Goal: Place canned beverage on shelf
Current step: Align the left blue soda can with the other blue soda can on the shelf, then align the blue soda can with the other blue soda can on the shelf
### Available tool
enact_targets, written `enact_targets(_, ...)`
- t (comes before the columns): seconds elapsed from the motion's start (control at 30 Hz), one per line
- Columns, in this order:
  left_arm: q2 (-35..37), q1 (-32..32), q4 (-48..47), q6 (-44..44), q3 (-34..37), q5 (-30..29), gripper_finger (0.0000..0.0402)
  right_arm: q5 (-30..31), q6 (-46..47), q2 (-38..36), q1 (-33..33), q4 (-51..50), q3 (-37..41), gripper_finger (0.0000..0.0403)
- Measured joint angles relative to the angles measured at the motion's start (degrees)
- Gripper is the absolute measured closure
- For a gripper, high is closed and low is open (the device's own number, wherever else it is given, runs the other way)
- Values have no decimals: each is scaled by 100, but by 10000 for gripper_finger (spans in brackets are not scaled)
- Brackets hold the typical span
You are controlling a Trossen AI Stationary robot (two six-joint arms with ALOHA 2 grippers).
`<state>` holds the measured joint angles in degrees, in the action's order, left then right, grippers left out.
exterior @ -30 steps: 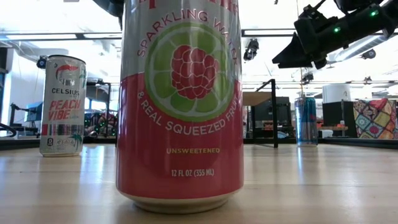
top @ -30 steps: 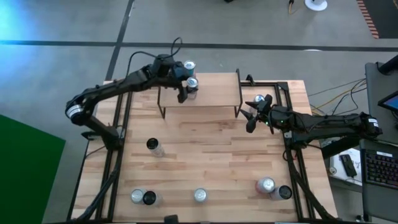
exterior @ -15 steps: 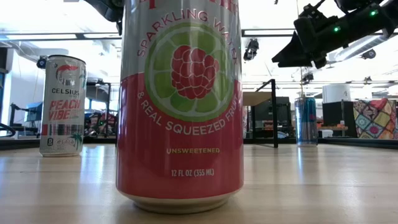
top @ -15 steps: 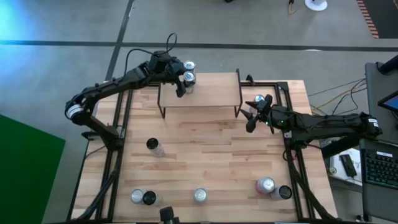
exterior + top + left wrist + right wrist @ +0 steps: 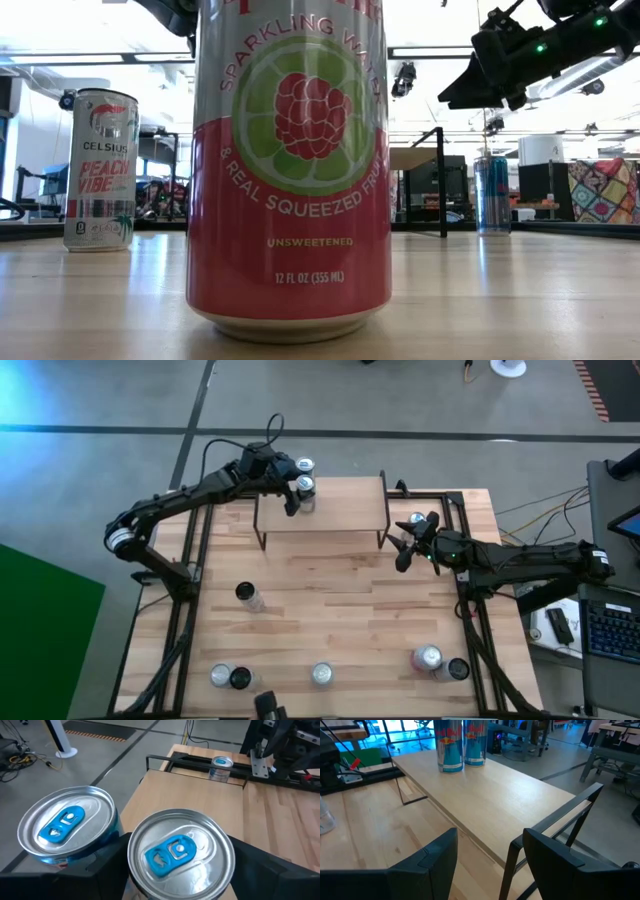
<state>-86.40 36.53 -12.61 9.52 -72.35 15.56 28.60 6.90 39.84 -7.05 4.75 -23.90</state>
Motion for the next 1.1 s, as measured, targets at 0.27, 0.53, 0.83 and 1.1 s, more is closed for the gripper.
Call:
enact_targets(0.27,960,5,-401,354,9,-630,127,344,-76,2,0,-7,0,188)
enact_targets(0.53,2016,-62,-374,144,501,-665,127,1130,-544,32,-106,-498,-356,188)
enact_targets(0.83,2904,-972,2299,-467,2909,-609,127,371,173,484,-837,-3987,-2017,173)
enact_targets(1.1,3128,-2057,4311,-621,4207,-1052,127,106,851,860,-1632,-5247,-2668,90)
